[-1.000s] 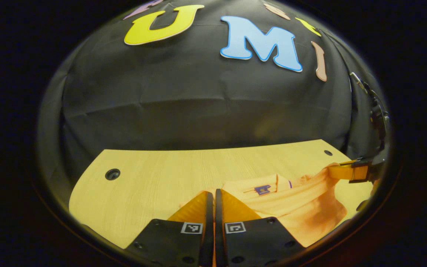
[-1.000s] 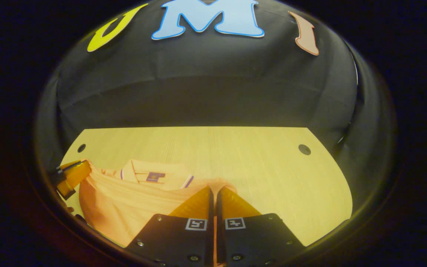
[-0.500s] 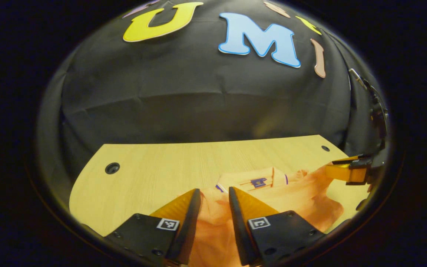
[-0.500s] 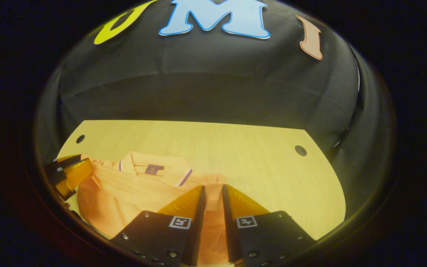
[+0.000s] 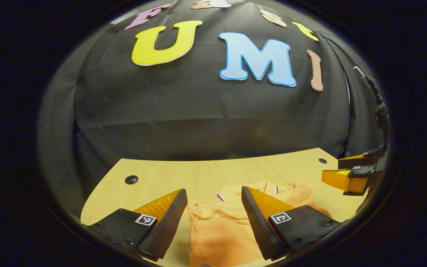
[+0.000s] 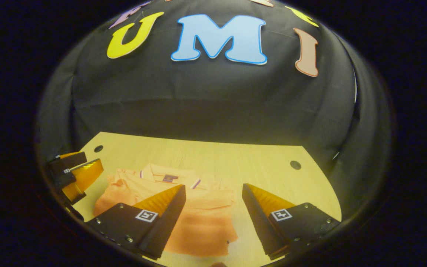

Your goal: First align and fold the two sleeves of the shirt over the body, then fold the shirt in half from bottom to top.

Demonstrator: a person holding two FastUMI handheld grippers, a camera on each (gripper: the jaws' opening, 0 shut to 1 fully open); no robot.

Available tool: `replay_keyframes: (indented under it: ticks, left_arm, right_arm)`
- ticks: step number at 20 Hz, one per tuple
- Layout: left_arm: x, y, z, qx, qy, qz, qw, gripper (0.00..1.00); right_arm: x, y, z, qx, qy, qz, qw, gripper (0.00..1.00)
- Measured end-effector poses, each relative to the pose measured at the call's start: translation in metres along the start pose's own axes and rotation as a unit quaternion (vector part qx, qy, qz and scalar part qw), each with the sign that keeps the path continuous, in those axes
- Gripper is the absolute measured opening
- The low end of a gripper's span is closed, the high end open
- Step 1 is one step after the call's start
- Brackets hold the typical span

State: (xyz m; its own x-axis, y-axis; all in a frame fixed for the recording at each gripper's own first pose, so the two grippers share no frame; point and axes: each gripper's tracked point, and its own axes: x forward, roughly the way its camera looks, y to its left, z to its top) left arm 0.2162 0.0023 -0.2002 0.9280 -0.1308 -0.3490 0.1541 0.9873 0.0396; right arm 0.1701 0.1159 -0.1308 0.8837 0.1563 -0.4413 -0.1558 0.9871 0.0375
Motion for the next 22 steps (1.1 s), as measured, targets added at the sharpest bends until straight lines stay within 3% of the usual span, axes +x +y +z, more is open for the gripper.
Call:
replay_keyframes:
  ticks: [12,22]
  left_arm:
    - [-0.127,-0.057,0.061,-0.030,-0.105,0.025,0.994,0.94]
    - [-0.219,-0.099,0.071,-0.028,-0.149,0.026,0.988,0.94]
  right_arm:
    - [-0.136,-0.028,0.050,-0.055,-0.139,-0.005,0.989,0.95]
    - [-0.224,-0.041,0.055,-0.085,-0.211,0.006,0.974,0.94]
